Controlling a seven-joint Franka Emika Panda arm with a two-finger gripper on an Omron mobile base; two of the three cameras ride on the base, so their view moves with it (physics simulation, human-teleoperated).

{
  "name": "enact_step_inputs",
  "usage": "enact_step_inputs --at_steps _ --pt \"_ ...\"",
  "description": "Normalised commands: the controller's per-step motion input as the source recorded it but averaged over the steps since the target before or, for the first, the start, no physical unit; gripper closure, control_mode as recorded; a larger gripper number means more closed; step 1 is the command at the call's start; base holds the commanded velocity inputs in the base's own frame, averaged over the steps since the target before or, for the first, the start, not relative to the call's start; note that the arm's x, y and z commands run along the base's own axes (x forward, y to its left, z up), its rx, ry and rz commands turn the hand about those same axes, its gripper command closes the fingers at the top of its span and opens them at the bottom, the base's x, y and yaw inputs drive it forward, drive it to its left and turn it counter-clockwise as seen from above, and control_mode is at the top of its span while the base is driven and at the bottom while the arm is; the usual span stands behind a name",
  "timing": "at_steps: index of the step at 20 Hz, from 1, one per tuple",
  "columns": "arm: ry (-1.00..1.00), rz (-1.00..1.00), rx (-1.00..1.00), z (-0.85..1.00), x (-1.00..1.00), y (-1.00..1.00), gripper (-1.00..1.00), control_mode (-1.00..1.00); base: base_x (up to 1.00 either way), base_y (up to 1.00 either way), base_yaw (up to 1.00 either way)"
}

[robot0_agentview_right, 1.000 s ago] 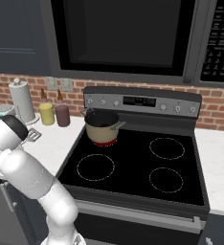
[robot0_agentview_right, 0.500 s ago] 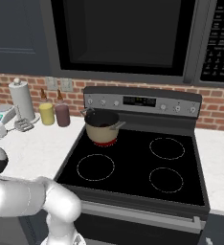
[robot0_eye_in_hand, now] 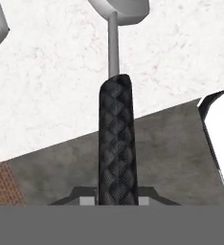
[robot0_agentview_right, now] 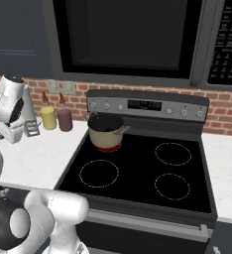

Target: Put the avocado and cucumber in the pot. Retrieve the spatula and lightly stir the vegetables in the pot.

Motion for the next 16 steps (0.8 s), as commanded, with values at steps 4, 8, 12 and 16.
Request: enact_step_inputs --at_steps 4,8,12,16 --pt "0.04 -0.12 0.61 0.63 -0.10 -1.00 1.00 -1.00 0.00 0.00 0.00" --pt "0.00 -0.12 0.58 0.69 0.10 -1.00 1.00 -1.00 0.00 0.00 0.00" --pt "0.04 -0.13 0.55 0.53 0.36 -0.99 1.00 -1.00 0.00 0.00 0.00" --pt "0.08 -0.14 0.51 0.15 0.46 -0.84 1.00 -1.00 0.00 0.00 0.00"
